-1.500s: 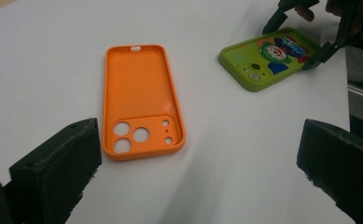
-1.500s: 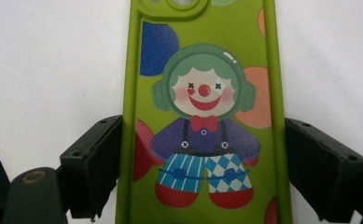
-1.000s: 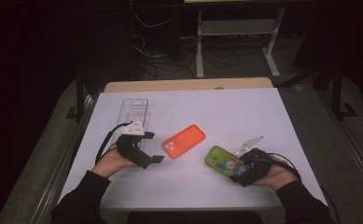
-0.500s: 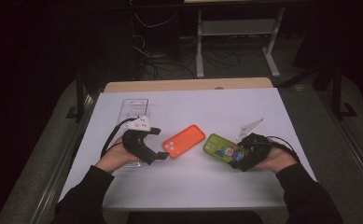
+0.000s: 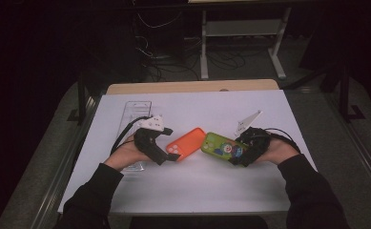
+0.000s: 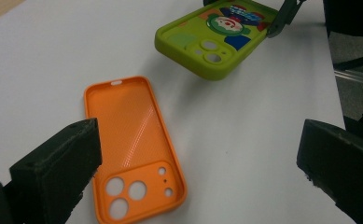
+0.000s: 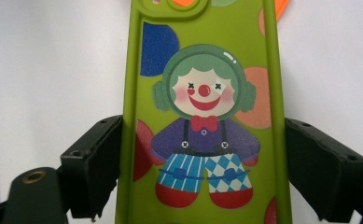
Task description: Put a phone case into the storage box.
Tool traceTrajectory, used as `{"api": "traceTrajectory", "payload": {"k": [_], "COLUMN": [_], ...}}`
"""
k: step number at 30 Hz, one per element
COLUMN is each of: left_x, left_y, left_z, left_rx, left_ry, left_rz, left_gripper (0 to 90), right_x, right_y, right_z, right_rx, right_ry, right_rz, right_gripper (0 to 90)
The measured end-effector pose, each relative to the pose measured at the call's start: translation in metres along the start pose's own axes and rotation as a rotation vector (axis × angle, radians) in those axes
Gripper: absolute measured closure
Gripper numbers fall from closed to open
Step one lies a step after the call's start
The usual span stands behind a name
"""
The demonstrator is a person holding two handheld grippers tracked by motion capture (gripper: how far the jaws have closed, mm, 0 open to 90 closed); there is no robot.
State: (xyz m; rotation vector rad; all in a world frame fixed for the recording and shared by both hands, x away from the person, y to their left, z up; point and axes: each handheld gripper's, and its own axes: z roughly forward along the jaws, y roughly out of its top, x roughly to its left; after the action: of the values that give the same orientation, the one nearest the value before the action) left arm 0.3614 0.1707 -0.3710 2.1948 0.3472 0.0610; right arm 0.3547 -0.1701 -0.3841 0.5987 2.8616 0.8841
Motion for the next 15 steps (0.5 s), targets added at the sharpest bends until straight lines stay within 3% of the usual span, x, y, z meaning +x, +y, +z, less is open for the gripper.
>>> {"api": "traceTrajectory", "payload": {"k": [2, 6, 15], "left_x": [0.0, 0.0, 0.002], "left_y": [0.003, 0.011, 0.028], "left_z": [0.002, 0.007, 0.021], "left_rx": [-0.004, 0.013, 0.019], "left_ry": [-0.011, -0.039, -0.074], "left_rz": [0.005, 0.053, 0.078], "left_gripper": [0.0, 0.0, 0.0], "right_x": [-0.001, -0.002, -0.003], "right_y": [0.005, 0.012, 0.031], "right_z": [-0.001, -0.001, 0.007], "right_rx": [-0.001, 0.006, 0.027], "right_ry": [0.01, 0.03, 0.075], "right_rz": [-0.018, -0.05, -0.112], "right_gripper": [15.4, 15.4, 15.4]}}
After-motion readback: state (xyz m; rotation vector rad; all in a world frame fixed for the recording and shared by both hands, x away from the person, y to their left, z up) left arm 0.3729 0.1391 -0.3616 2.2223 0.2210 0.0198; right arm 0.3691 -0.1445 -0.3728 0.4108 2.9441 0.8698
